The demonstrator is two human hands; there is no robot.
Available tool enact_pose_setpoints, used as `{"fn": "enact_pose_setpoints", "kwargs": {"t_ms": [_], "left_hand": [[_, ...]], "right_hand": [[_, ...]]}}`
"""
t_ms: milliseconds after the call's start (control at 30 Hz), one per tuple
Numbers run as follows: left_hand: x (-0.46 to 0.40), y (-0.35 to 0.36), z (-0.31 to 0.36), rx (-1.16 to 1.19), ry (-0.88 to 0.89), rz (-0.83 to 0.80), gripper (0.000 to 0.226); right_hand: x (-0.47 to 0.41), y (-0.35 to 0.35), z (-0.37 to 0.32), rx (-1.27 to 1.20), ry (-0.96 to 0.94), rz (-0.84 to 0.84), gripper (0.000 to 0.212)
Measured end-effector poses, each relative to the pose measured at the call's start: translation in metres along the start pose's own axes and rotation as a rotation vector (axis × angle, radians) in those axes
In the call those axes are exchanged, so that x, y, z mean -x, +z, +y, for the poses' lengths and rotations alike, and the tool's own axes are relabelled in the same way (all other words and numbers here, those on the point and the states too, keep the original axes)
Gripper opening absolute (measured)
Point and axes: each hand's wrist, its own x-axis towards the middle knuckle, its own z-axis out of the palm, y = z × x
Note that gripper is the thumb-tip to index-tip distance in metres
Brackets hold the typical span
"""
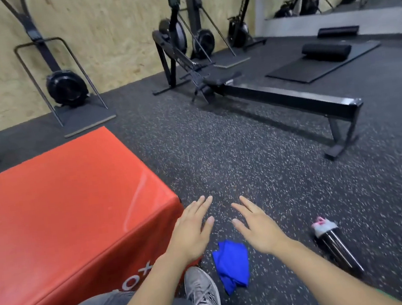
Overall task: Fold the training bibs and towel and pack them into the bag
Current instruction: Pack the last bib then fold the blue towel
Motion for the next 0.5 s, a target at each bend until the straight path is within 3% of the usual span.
{"fn": "enact_pose_setpoints", "kwargs": {"t_ms": [133,500], "left_hand": [[-0.009,0.044,-0.026,0.021,-0.078,-0.074,0.063],[-0.040,0.137,-0.093,0.055,-0.221,-0.289,0.054]], "right_hand": [[-0.010,0.047,0.037,-0.018,0.061,-0.092,0.057],[-0.039,0.192,0.101,-0.049,0.192,-0.396,0.051]]}}
